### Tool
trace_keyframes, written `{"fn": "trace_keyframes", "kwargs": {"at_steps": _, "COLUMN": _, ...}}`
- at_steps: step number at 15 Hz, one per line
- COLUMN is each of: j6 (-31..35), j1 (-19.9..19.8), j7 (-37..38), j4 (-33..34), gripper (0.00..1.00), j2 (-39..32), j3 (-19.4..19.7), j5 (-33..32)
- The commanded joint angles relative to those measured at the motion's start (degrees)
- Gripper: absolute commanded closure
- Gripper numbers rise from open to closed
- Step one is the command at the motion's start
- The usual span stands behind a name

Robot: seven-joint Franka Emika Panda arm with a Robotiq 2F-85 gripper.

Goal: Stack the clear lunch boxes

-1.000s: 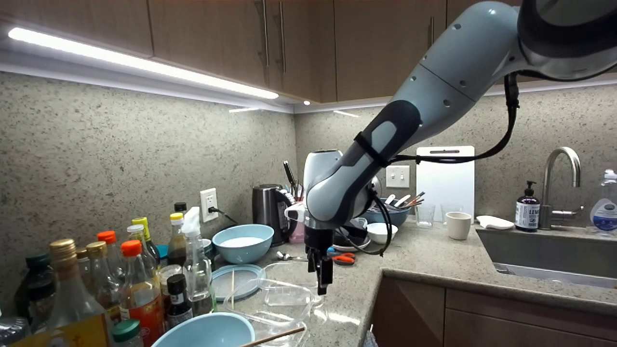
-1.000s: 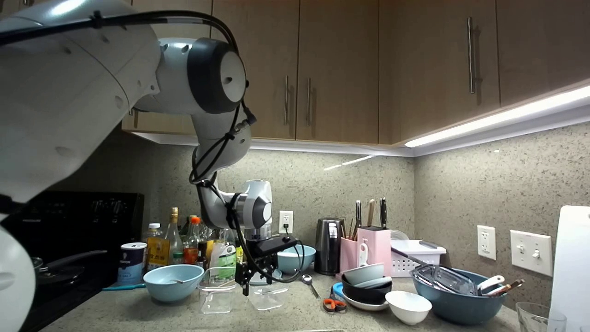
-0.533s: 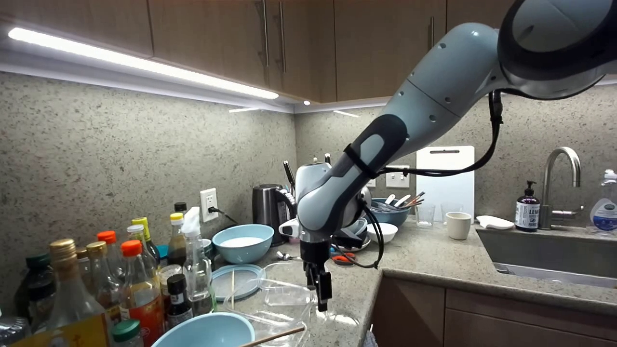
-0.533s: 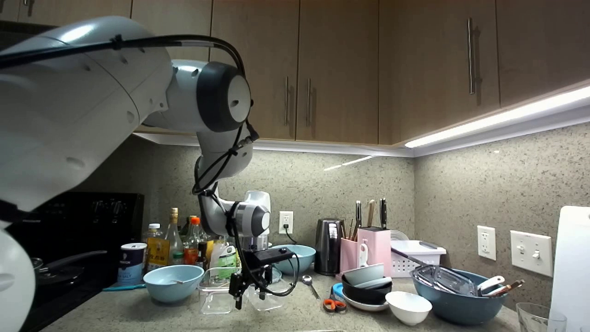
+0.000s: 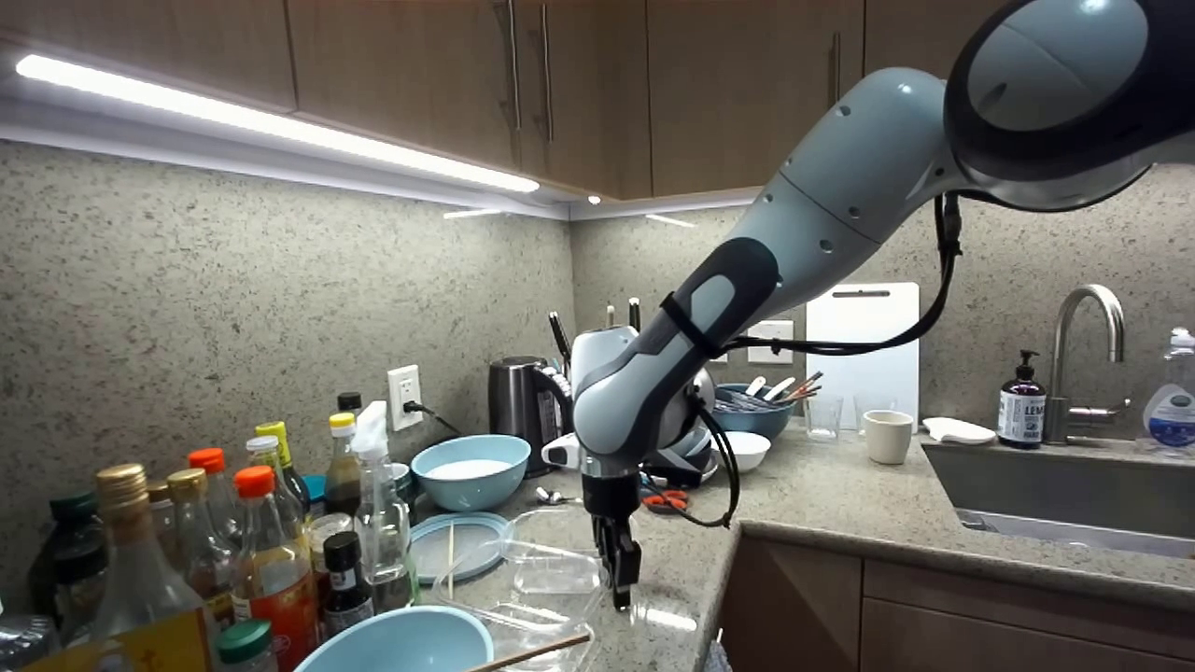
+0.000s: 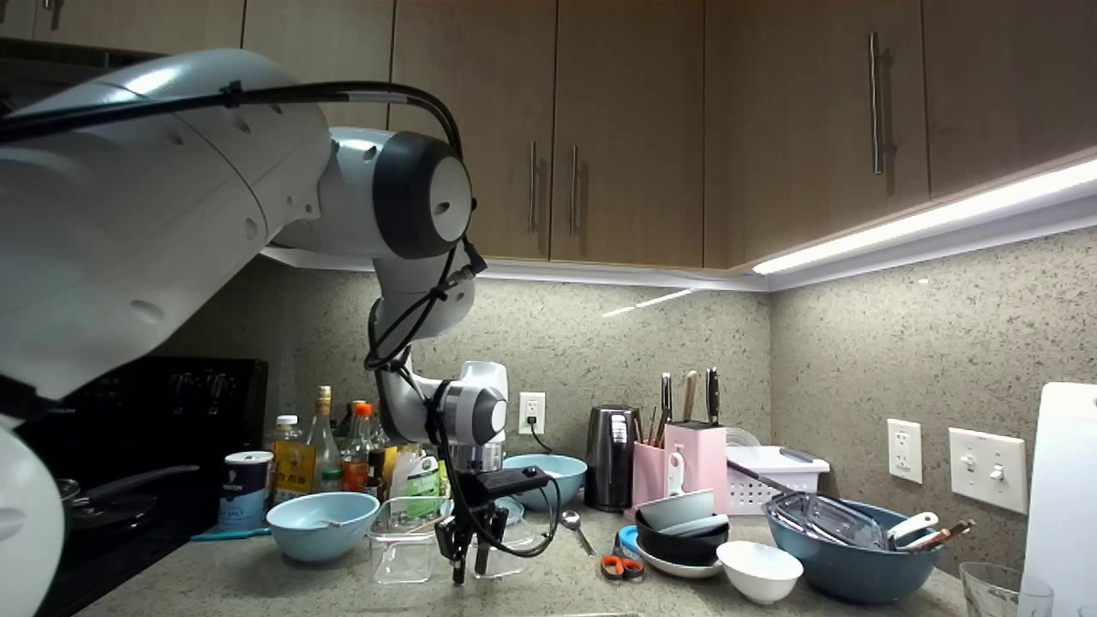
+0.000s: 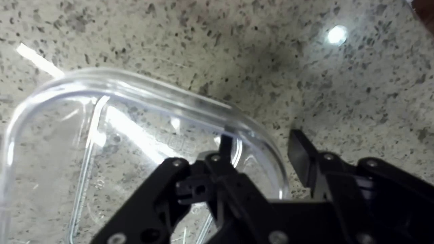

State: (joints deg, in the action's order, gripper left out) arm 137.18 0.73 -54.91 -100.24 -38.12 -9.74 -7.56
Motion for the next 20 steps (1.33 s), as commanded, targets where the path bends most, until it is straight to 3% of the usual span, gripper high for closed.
{"fn": "trace_keyframes", "kwargs": {"at_steps": 1, "j6": 0.6, "j1": 0.2, "j7": -0.3, "j4": -1.0, "gripper": 0.84, "j2": 1.3, "j3": 0.0, "j5": -0.9}}
{"fn": "trace_keyframes", "kwargs": {"at_steps": 3, "j6": 1.6, "j1": 0.0, "j7": -0.2, "j4": -2.0, "gripper": 0.94, "j2": 2.5, "j3": -0.4, "j5": -0.2}}
{"fn": "trace_keyframes", "kwargs": {"at_steps": 6, "j6": 2.8, "j1": 0.5, "j7": 1.4, "j4": -3.4, "gripper": 0.98, "j2": 4.2, "j3": -0.2, "j5": -0.3}}
{"fn": "trace_keyframes", "kwargs": {"at_steps": 11, "j6": 6.2, "j1": 3.2, "j7": 7.2, "j4": -7.6, "gripper": 0.95, "j2": 9.3, "j3": 1.9, "j5": -3.3}}
{"fn": "trace_keyframes", "kwargs": {"at_steps": 15, "j6": 11.0, "j1": 7.3, "j7": 16.5, "j4": -11.7, "gripper": 0.95, "j2": 14.3, "j3": 5.7, "j5": -12.3}}
{"fn": "trace_keyframes", "kwargs": {"at_steps": 20, "j6": 7.5, "j1": 9.0, "j7": 24.5, "j4": -14.3, "gripper": 0.95, "j2": 18.8, "j3": 5.3, "j5": -16.4}}
